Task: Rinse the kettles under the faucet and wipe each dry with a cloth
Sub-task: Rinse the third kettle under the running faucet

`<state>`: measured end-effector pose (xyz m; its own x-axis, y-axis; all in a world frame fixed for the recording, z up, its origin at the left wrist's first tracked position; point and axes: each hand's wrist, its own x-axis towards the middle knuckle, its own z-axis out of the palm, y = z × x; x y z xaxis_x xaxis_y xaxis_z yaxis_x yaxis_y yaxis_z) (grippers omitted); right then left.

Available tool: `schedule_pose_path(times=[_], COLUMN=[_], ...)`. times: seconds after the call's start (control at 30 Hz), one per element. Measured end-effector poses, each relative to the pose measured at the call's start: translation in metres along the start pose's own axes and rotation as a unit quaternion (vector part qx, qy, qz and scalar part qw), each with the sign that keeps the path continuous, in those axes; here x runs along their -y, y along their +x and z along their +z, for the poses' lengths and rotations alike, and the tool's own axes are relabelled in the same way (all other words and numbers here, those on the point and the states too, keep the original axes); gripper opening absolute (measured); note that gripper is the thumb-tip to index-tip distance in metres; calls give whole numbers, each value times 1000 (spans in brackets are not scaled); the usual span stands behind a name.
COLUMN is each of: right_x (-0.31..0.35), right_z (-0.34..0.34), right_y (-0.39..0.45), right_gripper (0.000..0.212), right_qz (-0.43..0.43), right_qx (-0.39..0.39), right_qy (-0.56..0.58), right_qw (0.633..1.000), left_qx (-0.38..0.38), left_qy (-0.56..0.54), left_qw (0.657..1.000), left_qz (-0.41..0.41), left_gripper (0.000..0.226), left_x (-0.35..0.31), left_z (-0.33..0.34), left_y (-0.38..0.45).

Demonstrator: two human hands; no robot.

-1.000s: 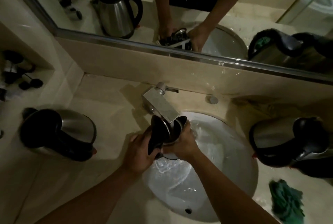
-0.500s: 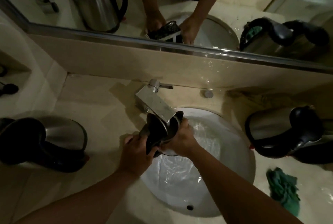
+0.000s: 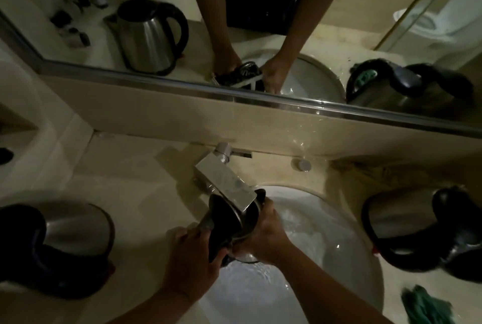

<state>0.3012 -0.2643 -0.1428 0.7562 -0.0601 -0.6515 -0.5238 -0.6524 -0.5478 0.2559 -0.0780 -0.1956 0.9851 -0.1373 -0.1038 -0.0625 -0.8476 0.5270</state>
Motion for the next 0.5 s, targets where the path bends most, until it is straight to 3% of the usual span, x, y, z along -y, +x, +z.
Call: schedule_pose_path(times=[0.17, 0.27, 0.37, 0.5], right_x=[1, 6, 7, -1], right_z=[-4, -6, -2, 4], right_y=[-6, -10, -7, -2], right_gripper=[114, 121, 142, 139], right_qz=[13, 32, 31, 39], right_qx=[22, 15, -2, -19], right_qy=[45, 48, 33, 34], right_qw=[999, 998, 999, 998], left_qx=[-15, -21, -13, -5], left_qy=[0, 22, 40, 46], left_qw=[1000, 999, 999, 999], left_qz=[4, 11, 7, 7], left_gripper=[59, 59, 57, 58], left_x=[-5, -6, -3, -1], left_z=[-1, 0, 1, 6], left_y=[-1, -3, -3, -2])
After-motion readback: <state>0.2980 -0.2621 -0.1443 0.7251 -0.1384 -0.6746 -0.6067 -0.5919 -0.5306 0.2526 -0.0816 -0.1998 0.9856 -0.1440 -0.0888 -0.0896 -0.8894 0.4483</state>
